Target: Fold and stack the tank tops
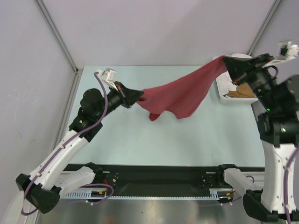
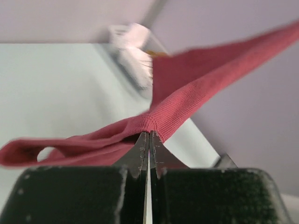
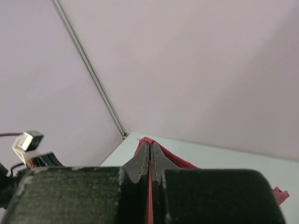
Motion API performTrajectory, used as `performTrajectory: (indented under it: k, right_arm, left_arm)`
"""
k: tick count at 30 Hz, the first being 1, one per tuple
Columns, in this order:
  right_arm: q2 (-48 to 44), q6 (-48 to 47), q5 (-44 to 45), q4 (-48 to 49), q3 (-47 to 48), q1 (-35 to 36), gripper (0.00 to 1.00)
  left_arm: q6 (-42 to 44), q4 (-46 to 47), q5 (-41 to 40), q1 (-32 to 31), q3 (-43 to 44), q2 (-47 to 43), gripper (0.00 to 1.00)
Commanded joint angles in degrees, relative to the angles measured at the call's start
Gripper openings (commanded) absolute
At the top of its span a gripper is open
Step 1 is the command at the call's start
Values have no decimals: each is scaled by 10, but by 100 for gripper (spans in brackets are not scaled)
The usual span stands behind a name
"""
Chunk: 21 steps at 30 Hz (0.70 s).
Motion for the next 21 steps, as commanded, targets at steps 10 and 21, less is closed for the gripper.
performTrajectory:
  k: [10, 21]
  right_arm:
    - [-16, 5, -32, -147, 176, -4, 0]
    - [43, 65, -67, -50, 88, 24, 0]
  left_arm:
    - [-45, -105, -190, -135, -58, -189, 1]
    - [27, -238, -383, -123, 41, -219, 3]
